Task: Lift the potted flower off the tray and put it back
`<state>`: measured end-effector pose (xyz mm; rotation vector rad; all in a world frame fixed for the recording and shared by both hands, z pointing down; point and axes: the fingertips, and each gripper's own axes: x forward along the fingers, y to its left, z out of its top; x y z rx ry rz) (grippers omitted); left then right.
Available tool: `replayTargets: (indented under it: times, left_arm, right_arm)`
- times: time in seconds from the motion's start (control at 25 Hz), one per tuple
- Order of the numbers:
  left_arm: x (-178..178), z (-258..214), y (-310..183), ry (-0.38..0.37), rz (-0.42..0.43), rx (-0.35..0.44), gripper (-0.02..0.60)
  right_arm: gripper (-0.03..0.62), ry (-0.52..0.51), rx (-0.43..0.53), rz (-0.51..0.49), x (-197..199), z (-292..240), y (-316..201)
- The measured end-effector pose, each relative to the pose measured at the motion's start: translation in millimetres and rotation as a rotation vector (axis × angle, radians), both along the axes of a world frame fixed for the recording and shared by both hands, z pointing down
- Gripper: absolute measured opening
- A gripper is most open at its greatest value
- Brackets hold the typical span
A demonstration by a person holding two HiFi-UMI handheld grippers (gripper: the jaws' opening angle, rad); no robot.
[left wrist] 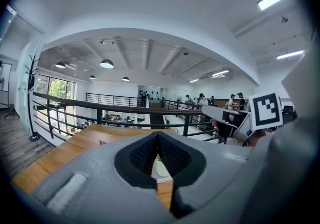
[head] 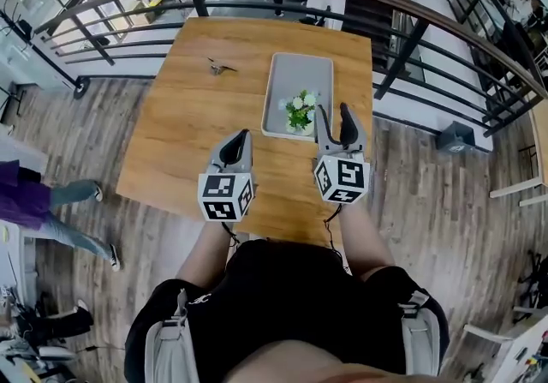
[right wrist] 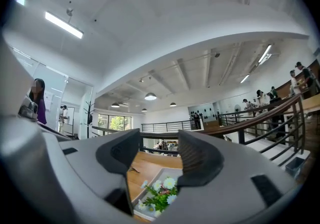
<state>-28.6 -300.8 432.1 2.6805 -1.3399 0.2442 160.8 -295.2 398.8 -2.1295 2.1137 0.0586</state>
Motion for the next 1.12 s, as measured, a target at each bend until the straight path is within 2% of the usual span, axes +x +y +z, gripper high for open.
replayTargets:
  times: [0.16, 0.28, 0.52, 1.12]
  left_arm:
    - [-11, 5, -6, -0.005, -0.016, -0.009, 0.012]
    - [-20, 5, -8, -0.004, -0.029, -0.008, 0.012]
    - [-41, 10, -8, -0.01, -0.062, -0.024, 0.012]
    - [-78, 28, -2, -0.029, -0.123, -0.074, 0.012]
  right_arm:
    - [0.457, 0.011, -0.01, -0.036, -17, 7, -21]
    - [0.529, 0.026, -0.056, -0.037, -24, 19, -34]
    - [0.551, 0.058, -0.144, -0.016, -34, 50, -51]
    - [0.551, 0.038, -0.348, 0.005, -43, 145, -67]
